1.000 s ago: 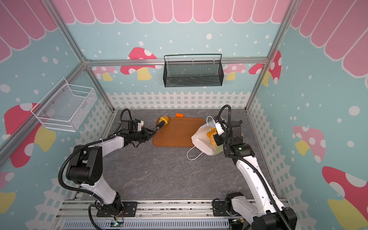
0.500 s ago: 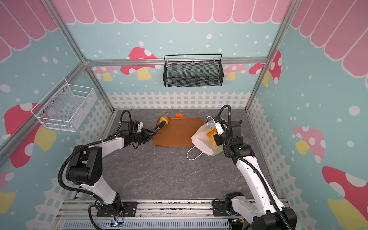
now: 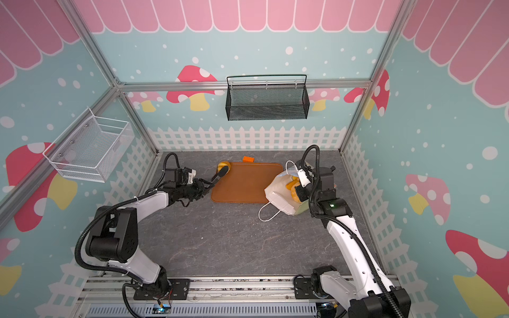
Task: Take the fake bread out of the paper bag
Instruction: 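Lower the bread onto the tray and open the tongs with the left gripper, then move the tongs back into the bag opening and pinch a ring-shaped bread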
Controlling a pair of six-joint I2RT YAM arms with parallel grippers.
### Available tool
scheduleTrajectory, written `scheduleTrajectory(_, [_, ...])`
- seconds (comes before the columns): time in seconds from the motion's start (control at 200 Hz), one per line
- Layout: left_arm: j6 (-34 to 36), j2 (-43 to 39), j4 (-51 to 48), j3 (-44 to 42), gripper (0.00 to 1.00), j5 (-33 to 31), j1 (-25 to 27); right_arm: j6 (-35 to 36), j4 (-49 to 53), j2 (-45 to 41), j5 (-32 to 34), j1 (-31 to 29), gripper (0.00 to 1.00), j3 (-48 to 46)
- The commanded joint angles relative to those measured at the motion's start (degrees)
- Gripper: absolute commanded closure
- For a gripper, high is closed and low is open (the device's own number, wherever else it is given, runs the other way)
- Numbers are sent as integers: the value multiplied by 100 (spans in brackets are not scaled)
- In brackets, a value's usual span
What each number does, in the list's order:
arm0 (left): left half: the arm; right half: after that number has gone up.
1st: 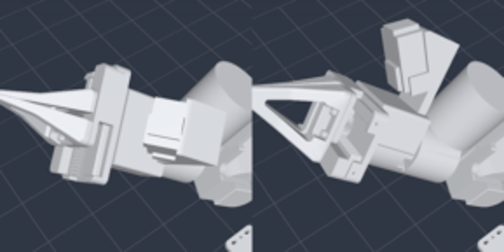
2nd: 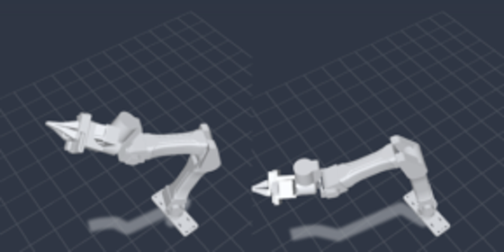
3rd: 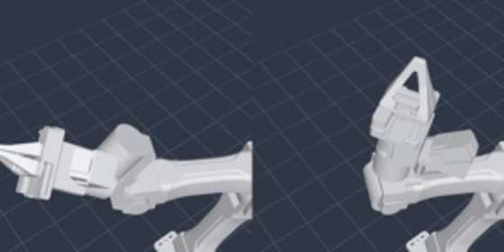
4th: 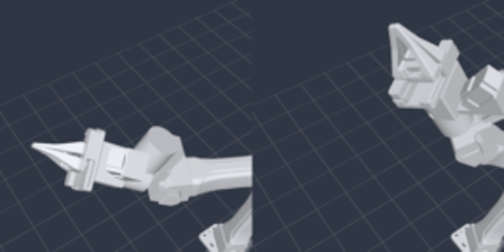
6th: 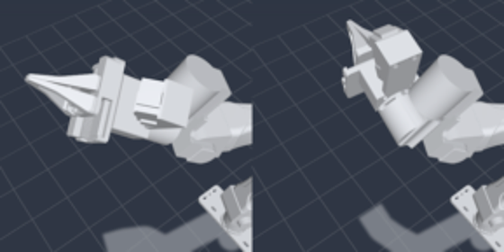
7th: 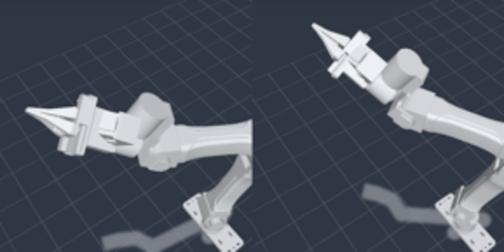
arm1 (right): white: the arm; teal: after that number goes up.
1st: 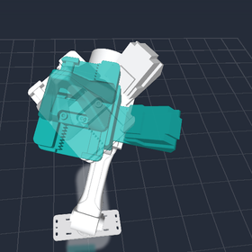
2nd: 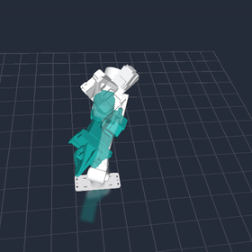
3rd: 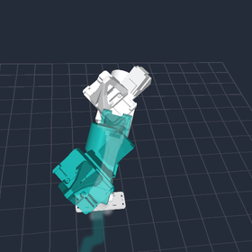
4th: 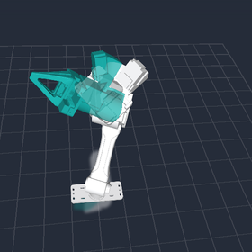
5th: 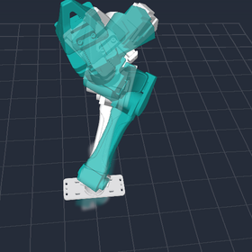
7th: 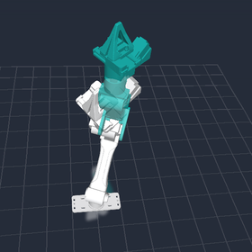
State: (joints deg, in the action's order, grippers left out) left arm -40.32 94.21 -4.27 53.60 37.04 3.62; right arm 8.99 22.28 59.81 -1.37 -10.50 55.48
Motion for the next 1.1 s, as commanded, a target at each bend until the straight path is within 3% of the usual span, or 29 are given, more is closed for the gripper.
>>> scheduleTrajectory(0.0, [105, -261, -88, 1, 48, -39, -55, 92, -60, -58, -135, -13, 100, 173])
scheduleTrajectory(0.44, [329, -536, -484, -19, 50, -24, -65, 114, -10, -137, -110, -14, 100, 201])
scheduleTrajectory(0.68, [1097, -1163, -1422, 343, 51, -366, 225, 283, 21, -180, -62, -18, 100, 217])
scheduleTrajectory(0.845, [1850, -1554, -1968, 765, 52, -840, 1037, 478, 37, -233, -158, -13, 100, 201])
scheduleTrajectory(1.096, [2873, -1703, -2349, 1392, 52, -1787, 3002, 413, 95, -172, -153, -13, 100, 191])
